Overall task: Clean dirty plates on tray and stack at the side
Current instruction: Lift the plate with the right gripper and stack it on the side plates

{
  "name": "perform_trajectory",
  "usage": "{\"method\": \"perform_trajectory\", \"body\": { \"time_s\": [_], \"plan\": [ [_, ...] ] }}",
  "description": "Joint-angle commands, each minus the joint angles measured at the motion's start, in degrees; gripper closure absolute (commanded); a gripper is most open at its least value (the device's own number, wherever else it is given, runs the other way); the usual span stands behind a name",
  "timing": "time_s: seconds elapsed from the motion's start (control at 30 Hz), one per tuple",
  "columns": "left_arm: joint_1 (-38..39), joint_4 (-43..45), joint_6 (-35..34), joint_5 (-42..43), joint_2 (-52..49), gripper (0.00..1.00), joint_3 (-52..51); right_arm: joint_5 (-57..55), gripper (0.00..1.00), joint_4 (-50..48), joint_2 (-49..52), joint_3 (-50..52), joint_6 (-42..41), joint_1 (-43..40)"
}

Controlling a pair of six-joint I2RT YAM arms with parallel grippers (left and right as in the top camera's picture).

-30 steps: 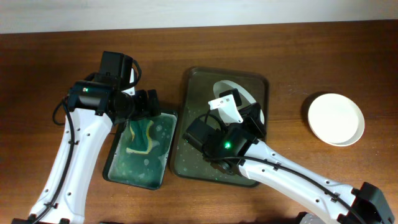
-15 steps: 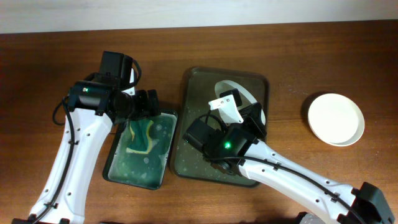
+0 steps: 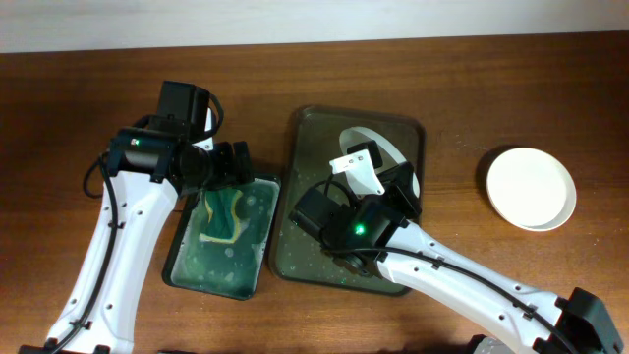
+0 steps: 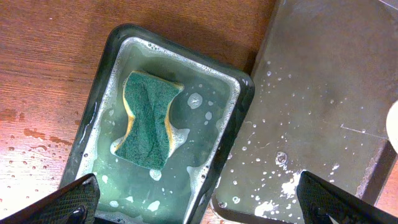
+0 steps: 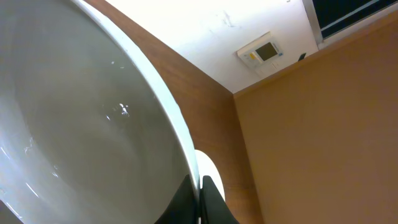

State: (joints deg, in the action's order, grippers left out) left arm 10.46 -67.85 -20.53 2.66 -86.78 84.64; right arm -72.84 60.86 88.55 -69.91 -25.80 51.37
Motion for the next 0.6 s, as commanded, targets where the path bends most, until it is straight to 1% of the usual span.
{"method": "perform_trajectory", "body": {
  "time_s": [0.0,0.37,0.5,0.57],
  "plan": [
    [-0.24,0.09,0.48,0.59,0.48,0.01,0.20,-1.33,0.96,-0.17,-0.57,-0.17,-1.29,0.35],
    [-0.24,0.09,0.48,0.59,0.48,0.01,0.17,-0.70,0.96,-0.44,-0.57,-0.17,-1.33,0.31],
    [-0.24,0.09,0.48,0.57,0.48,0.00,0.17,5.53,0.96,-3.10,-0.57,-0.17,-1.33,-0.17],
    [-0.24,0.09,0.48,0.59,0.48,0.01,0.17,9.97,0.96,-5.44,-0.57,-0.17,-1.33,-2.21]
  ]
}}
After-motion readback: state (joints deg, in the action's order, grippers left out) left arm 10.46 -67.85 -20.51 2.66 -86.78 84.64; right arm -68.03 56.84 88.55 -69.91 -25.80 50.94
